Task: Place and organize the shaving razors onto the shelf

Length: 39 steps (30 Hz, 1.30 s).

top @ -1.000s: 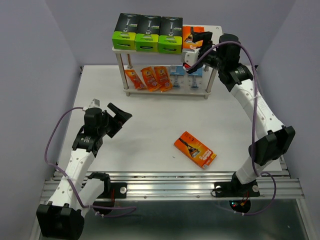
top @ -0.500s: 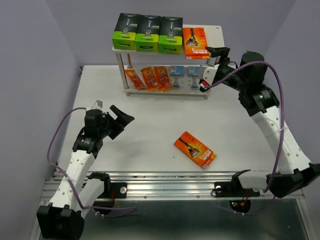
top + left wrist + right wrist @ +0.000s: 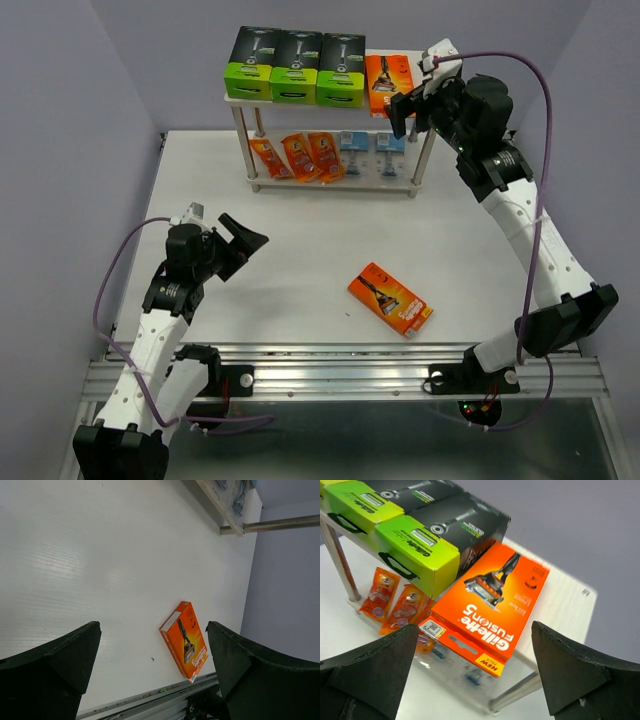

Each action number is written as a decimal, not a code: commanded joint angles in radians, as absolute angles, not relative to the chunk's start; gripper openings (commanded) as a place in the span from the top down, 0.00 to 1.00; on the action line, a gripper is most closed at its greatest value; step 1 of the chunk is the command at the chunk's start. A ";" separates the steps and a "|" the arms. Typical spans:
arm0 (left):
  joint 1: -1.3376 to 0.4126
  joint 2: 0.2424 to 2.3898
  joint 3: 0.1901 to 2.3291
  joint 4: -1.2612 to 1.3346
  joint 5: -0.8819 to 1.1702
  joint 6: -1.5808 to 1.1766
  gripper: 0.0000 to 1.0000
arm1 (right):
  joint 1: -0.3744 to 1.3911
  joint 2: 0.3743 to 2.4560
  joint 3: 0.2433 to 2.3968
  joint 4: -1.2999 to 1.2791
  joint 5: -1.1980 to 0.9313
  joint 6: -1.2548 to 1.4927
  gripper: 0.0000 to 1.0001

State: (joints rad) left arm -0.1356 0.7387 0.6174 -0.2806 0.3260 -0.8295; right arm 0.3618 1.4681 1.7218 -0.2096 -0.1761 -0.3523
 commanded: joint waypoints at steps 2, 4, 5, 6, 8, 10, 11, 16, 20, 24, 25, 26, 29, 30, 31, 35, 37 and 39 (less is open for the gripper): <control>-0.133 0.752 0.609 -0.249 0.334 -0.804 0.01 | 0.365 1.479 1.786 -0.192 -0.040 0.122 0.00; -0.133 0.761 0.609 -0.245 0.334 -0.799 0.01 | 0.365 1.488 1.798 -0.190 0.015 0.137 0.00; -0.133 0.762 0.609 -0.244 0.333 -0.798 0.01 | 0.365 1.502 1.802 -0.190 0.052 0.159 0.00; -0.133 0.764 0.607 -0.241 0.333 -0.798 0.01 | 0.365 1.508 1.805 -0.195 0.078 0.161 0.00; -0.133 0.767 0.603 -0.239 0.331 -0.798 0.01 | 0.365 1.520 1.809 -0.201 0.123 0.161 0.00; -0.133 0.770 0.601 -0.236 0.331 -0.798 0.01 | 0.365 1.531 1.805 -0.218 0.146 0.179 0.00; -0.133 0.772 0.601 -0.236 0.331 -0.799 0.01 | 0.365 1.534 1.805 -0.235 0.149 0.205 0.00; -0.133 0.770 0.607 -0.244 0.328 -0.799 0.01 | 0.365 1.558 1.807 -0.271 0.202 0.268 0.00; -0.133 0.758 0.611 -0.261 0.311 -0.799 0.01 | 0.356 1.577 1.809 -0.273 0.184 0.278 0.00; -0.133 0.758 0.606 -0.268 0.298 -0.798 0.01 | 0.356 1.600 1.822 -0.273 0.132 0.287 0.00; -0.133 0.758 0.604 -0.270 0.296 -0.798 0.01 | 0.356 1.612 1.828 -0.273 0.120 0.288 0.00; -0.133 0.759 0.604 -0.270 0.298 -0.799 0.01 | 0.356 1.612 1.835 -0.273 0.108 0.288 0.00; -0.133 0.759 0.603 -0.272 0.293 -0.799 0.01 | 0.356 1.632 1.855 -0.273 0.072 0.295 0.00; -0.133 0.759 0.603 -0.273 0.291 -0.798 0.01 | 0.356 1.632 1.859 -0.272 0.060 0.296 0.00; -0.133 0.758 0.603 -0.273 0.288 -0.798 0.01 | 0.356 1.637 1.867 -0.272 0.042 0.302 0.00; -0.133 0.759 0.604 -0.273 0.288 -0.796 0.01 | 0.356 1.640 1.871 -0.252 0.008 0.308 0.00; -0.133 0.761 0.606 -0.276 0.287 -0.795 0.01 | 0.356 1.643 1.871 -0.233 -0.009 0.307 0.00; -0.133 0.761 0.606 -0.279 0.285 -0.795 0.01 | 0.356 1.647 1.871 -0.219 -0.031 0.304 0.00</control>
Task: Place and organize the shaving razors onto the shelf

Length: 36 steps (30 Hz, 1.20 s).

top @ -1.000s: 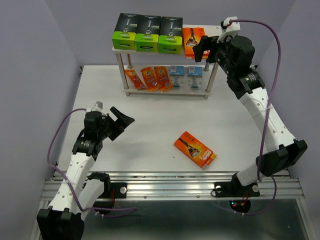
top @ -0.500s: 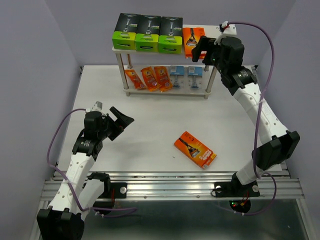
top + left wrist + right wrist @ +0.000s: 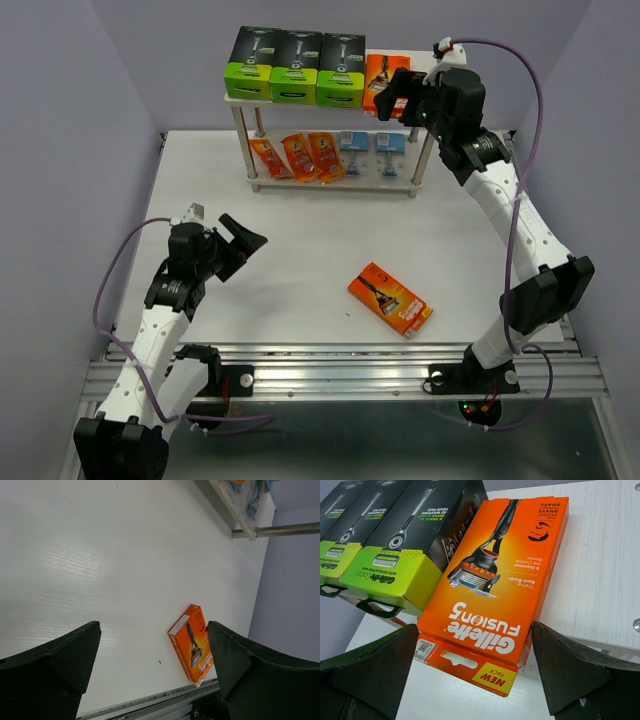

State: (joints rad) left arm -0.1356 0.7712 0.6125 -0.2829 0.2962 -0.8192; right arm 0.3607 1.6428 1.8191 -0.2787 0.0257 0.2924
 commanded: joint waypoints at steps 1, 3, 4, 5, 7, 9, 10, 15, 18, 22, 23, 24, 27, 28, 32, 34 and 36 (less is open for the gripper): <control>-0.133 0.759 0.606 -0.281 0.285 -0.793 0.01 | 0.356 1.654 1.870 -0.215 -0.041 0.301 0.00; -0.133 0.755 0.607 -0.287 0.282 -0.793 0.01 | 0.356 1.660 1.871 -0.201 -0.060 0.288 0.00; -0.133 0.753 0.607 -0.290 0.282 -0.793 0.01 | 0.356 1.663 1.873 -0.199 -0.067 0.284 0.00; -0.133 0.752 0.607 -0.291 0.282 -0.792 0.01 | 0.356 1.673 1.878 -0.199 -0.074 0.279 0.00; -0.133 0.744 0.609 -0.298 0.281 -0.792 0.01 | 0.356 1.677 1.878 -0.189 -0.112 0.270 0.00; -0.133 0.738 0.607 -0.301 0.278 -0.792 0.01 | 0.356 1.681 1.873 -0.169 -0.126 0.267 0.00; -0.133 0.733 0.606 -0.302 0.278 -0.792 0.01 | 0.356 1.684 1.875 -0.167 -0.118 0.264 0.00; -0.133 0.723 0.601 -0.310 0.275 -0.793 0.01 | 0.356 1.706 1.890 -0.152 -0.055 0.207 0.00; -0.133 0.715 0.600 -0.310 0.276 -0.799 0.01 | 0.356 1.706 1.890 -0.144 -0.032 0.189 0.00; -0.133 0.709 0.597 -0.311 0.276 -0.801 0.01 | 0.356 1.689 1.884 -0.126 0.030 0.175 0.00; -0.133 0.709 0.597 -0.314 0.276 -0.801 0.01 | 0.356 1.680 1.887 -0.123 0.043 0.173 0.00; -0.133 0.707 0.598 -0.314 0.278 -0.801 0.01 | 0.356 1.674 1.888 -0.121 0.055 0.173 0.00; -0.133 0.700 0.595 -0.314 0.285 -0.801 0.01 | 0.356 1.631 1.891 -0.115 0.110 0.173 0.00; -0.133 0.693 0.588 -0.313 0.296 -0.801 0.01 | 0.356 1.612 1.875 -0.109 0.130 0.169 0.00; -0.135 0.672 0.536 -0.288 0.345 -0.818 0.01 | 0.356 1.478 1.775 -0.091 0.231 0.157 0.00; -0.141 0.652 0.487 -0.259 0.362 -0.836 0.01 | 0.356 1.371 1.708 -0.091 0.306 0.173 0.00; -0.170 0.628 0.453 -0.217 0.377 -0.873 0.01 | 0.356 1.263 1.590 -0.122 0.322 0.207 0.00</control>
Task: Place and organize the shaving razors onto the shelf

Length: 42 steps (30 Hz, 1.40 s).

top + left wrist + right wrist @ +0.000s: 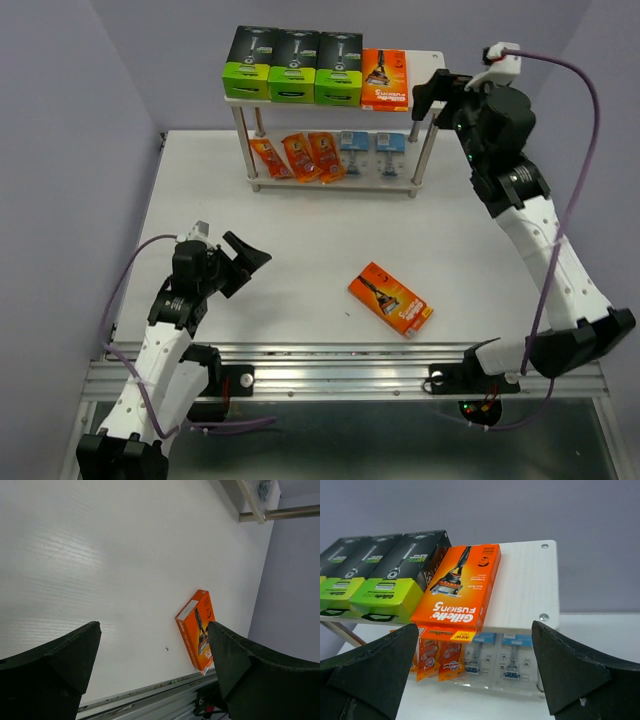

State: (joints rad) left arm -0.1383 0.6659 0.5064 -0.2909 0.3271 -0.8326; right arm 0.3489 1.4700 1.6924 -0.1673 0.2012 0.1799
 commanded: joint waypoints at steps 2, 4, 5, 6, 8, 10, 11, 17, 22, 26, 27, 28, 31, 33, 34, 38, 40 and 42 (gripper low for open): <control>-0.202 0.615 0.414 -0.193 0.367 -0.899 0.01 | 0.356 1.197 1.481 -0.191 0.337 0.259 0.00; -0.270 0.611 0.396 -0.157 0.351 -0.934 0.01 | 0.356 1.131 1.396 -0.311 0.356 0.372 0.00; -0.294 0.614 0.384 -0.146 0.341 -0.942 0.01 | 0.356 1.061 1.347 -0.340 0.351 0.403 0.00; -0.317 0.620 0.379 -0.135 0.336 -0.949 0.01 | 0.356 1.024 1.239 -0.386 0.333 0.441 0.00; -0.382 0.641 0.361 -0.101 0.316 -0.968 0.01 | 0.356 0.956 1.140 -0.435 0.290 0.484 0.00; -0.455 0.678 0.339 -0.033 0.316 -0.994 0.01 | 0.356 0.881 1.014 -0.491 0.253 0.534 0.00; -0.486 0.695 0.331 -0.009 0.313 -1.005 0.01 | 0.356 0.847 0.974 -0.506 0.232 0.541 0.00; -0.679 0.867 0.347 0.146 0.241 -1.065 0.01 | 0.356 0.818 0.806 -0.638 0.130 0.574 0.00; -0.764 1.018 0.357 0.326 0.218 -1.114 0.01 | 0.356 0.781 0.727 -0.758 0.143 0.659 0.00; -0.819 1.204 0.487 0.350 0.206 -1.088 0.02 | 0.356 0.785 0.701 -0.781 0.193 0.675 0.00; -0.831 1.244 0.515 0.351 0.206 -1.077 0.03 | 0.356 0.785 0.701 -0.778 0.205 0.687 0.00; -0.850 1.328 0.569 0.351 0.206 -1.069 0.05 | 0.356 0.787 0.701 -0.776 0.212 0.695 0.00; -0.864 1.472 0.652 0.373 0.245 -1.071 0.16 | 0.356 0.798 0.695 -0.775 0.175 0.710 0.00; -0.870 1.531 0.690 0.376 0.252 -1.071 0.23 | 0.356 0.805 0.683 -0.778 0.147 0.712 0.00; -0.877 1.583 0.725 0.377 0.250 -1.068 0.28 | 0.356 0.807 0.670 -0.778 0.129 0.706 0.00; -0.877 1.698 0.816 0.338 0.238 -1.057 0.36 | 0.356 0.819 0.667 -0.791 0.130 0.724 0.00; -0.877 1.756 0.883 0.264 0.194 -1.043 0.40 | 0.356 0.822 0.661 -0.796 0.112 0.796 0.00; -0.876 1.805 0.923 0.206 0.180 -1.031 0.51 | 0.356 0.818 0.631 -0.795 0.062 0.850 0.00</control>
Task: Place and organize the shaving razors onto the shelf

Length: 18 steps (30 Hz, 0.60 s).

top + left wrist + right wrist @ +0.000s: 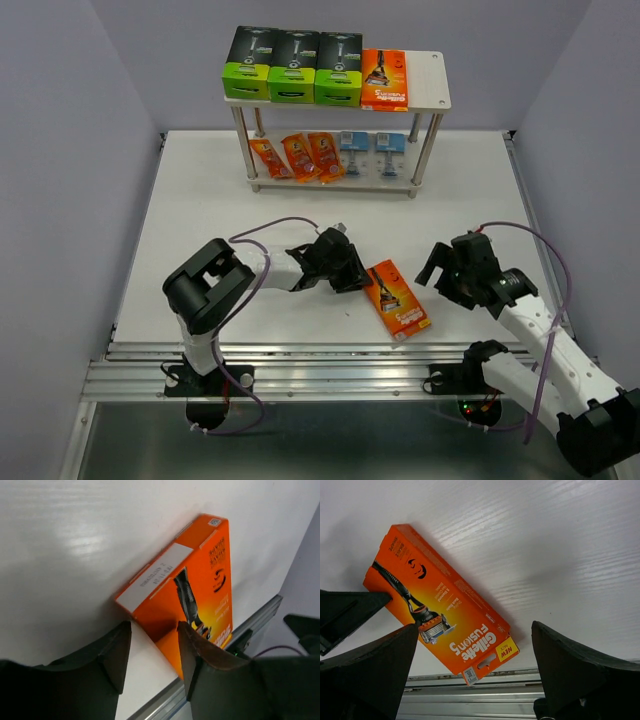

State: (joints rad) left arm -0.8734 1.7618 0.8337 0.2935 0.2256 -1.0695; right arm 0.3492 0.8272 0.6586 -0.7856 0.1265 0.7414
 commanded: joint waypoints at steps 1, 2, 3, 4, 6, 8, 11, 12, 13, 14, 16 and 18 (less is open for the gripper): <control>-0.876 1.818 0.954 0.183 0.158 -1.034 0.58 | 0.356 0.807 0.617 -0.799 0.069 0.860 0.00; -0.876 1.828 0.963 0.167 0.149 -1.037 0.60 | 0.356 0.798 0.609 -0.810 0.078 0.876 0.00; -0.876 1.833 0.969 0.160 0.144 -1.035 0.60 | 0.356 0.786 0.598 -0.814 0.083 0.888 0.00; -0.876 1.844 0.977 0.152 0.127 -1.040 0.60 | 0.356 0.761 0.583 -0.813 0.074 0.897 0.00; -0.871 1.855 0.988 0.140 0.111 -1.045 0.61 | 0.356 0.752 0.534 -0.796 0.042 0.900 0.00; -0.851 1.890 1.020 0.130 0.120 -1.029 0.62 | 0.356 0.759 0.494 -0.724 -0.064 0.894 0.00; -0.815 1.953 1.086 0.121 0.140 -0.996 0.66 | 0.356 0.805 0.407 -0.514 -0.268 0.858 0.00; -0.810 1.966 1.101 0.121 0.141 -0.985 0.67 | 0.356 0.821 0.394 -0.467 -0.303 0.848 0.00; -0.805 1.989 1.117 0.109 0.138 -0.976 0.67 | 0.356 0.851 0.381 -0.395 -0.333 0.813 0.00; -0.798 2.002 1.146 0.109 0.141 -0.950 0.67 | 0.356 0.867 0.382 -0.381 -0.350 0.799 0.00; -0.790 2.031 1.173 0.120 0.138 -0.931 0.67 | 0.356 0.914 0.393 -0.344 -0.354 0.746 0.00; -0.784 2.057 1.227 0.138 0.153 -0.891 0.67 | 0.356 0.948 0.416 -0.321 -0.373 0.726 0.00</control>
State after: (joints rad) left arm -0.8078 1.9976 1.1717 0.1890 0.2165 -0.9951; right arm 0.3515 0.9035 0.3908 -0.4770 -0.2726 0.8047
